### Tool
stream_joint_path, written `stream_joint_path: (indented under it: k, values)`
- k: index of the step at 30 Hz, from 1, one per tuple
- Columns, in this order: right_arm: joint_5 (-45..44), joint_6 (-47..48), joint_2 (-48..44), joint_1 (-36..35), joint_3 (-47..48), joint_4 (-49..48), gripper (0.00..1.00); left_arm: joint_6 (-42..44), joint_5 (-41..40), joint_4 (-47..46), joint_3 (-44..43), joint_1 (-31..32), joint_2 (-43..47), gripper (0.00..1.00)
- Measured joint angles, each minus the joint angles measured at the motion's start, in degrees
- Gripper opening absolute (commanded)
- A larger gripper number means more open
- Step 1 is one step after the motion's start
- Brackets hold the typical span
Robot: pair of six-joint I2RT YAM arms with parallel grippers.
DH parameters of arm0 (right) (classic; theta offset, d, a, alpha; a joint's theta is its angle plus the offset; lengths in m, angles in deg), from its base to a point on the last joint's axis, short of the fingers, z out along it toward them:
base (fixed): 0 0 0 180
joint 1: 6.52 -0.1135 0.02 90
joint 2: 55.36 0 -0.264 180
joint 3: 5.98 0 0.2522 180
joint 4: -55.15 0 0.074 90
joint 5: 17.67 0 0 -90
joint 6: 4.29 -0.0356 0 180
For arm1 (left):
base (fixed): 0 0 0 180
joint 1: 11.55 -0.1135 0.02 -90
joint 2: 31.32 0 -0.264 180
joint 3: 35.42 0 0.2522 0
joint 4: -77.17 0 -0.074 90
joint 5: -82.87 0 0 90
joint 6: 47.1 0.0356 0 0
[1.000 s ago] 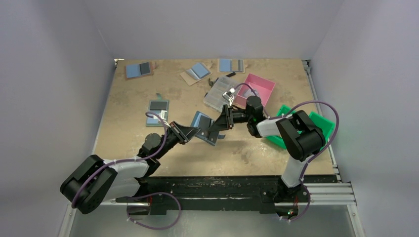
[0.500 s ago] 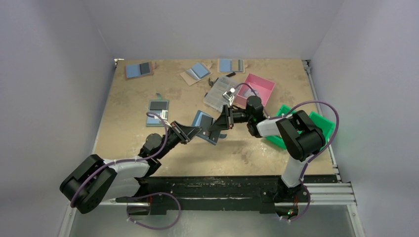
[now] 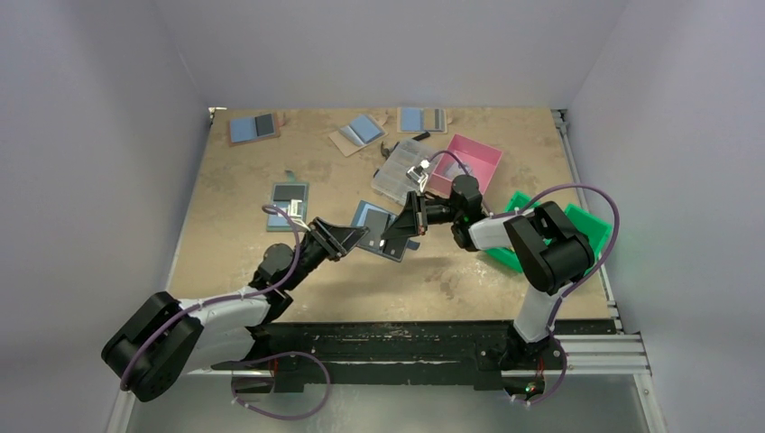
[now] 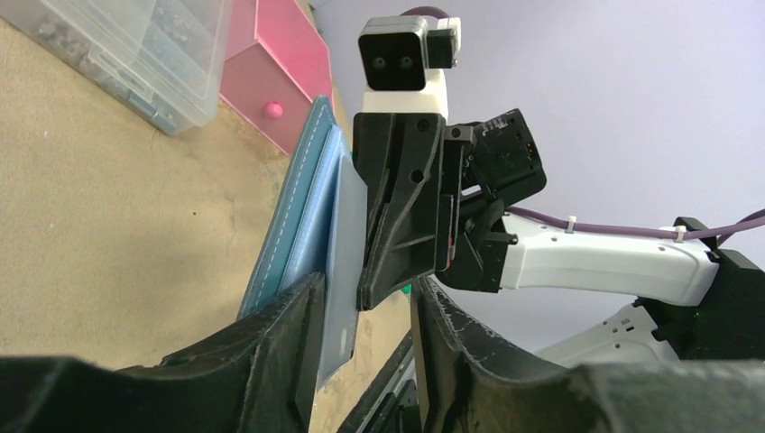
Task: Take the credit cards out of the card holder
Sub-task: Remove the credit card from the card holder.
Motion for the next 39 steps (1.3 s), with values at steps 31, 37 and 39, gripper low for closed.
stream_joint_path:
  k: [31,37,39]
  values:
    - [1.38,10.43,3.52,-0.79,3.06,11.13,0.0,0.28,4.83,9.27,-0.2,-3.96,0.17,0.01]
    - [1.44,14.86,8.31,-2.32,4.2,16.9,0.0,-0.15,7.5,5.46,4.2,-5.38,-3.78,0.06]
    - [1.49,17.35,9.14,-2.32,5.11,19.8,0.0,-0.13,7.63,4.17,5.38,-6.43,-4.76,0.12]
